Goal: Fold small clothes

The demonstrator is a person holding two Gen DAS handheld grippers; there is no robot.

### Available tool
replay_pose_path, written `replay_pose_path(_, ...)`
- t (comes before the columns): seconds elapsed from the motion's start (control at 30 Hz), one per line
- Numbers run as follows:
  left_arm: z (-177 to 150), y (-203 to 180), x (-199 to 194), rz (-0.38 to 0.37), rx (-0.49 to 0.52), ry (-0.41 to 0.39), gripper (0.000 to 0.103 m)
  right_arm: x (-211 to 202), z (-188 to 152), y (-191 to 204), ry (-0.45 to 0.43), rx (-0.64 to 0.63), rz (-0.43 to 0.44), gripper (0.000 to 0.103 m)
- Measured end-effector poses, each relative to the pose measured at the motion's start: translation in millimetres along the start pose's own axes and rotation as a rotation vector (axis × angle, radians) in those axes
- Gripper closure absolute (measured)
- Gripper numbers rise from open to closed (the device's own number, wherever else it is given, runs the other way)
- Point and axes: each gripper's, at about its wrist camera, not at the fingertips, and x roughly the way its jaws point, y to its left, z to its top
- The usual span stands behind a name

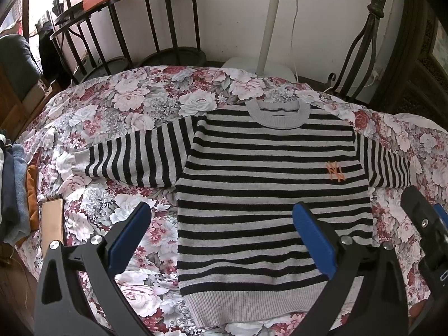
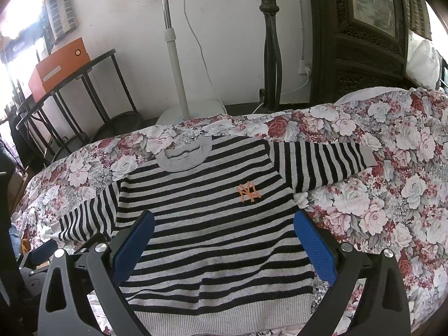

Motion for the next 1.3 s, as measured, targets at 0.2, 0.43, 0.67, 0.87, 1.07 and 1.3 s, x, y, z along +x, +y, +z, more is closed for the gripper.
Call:
replay_pose_path(0.2,-1.0,-1.3,1.1,-0.002,0.005,0.001,0.004,-0.3,-0.3,0.4,-0.002,-0.004,0.001,0.003)
replay_pose_path(0.43,-2.0,-2.0,1.4,-0.001,0.007,0.001,0.004,0.3,0.4,2.6,-0.003,0.004,0.004,0.003)
replay_pose_path(0.67,-1.1,-3.7,1.5,0.005,0.008,0.002,0.004,-0.2,0.1,2.0,-0.004,0.000,0.004,0.003)
replay_pose_path(0.87,-1.5,-4.2,1.5,0.005,0.010,0.004,0.004,0.0,-0.8,1.4,-0.003,0.001,0.003,0.003)
replay_pose_path(1.07,-1.3,-4.5,1.4,0.005,0.008,0.004,0.004,0.7,-0.3,1.5,-0.002,-0.001,0.003,0.003)
replay_pose_path(1.3,-1.2,-4.8,1.4,0.006,0.008,0.004,0.004,1.5,-1.1,1.2,-0.002,0.000,0.002,0.003)
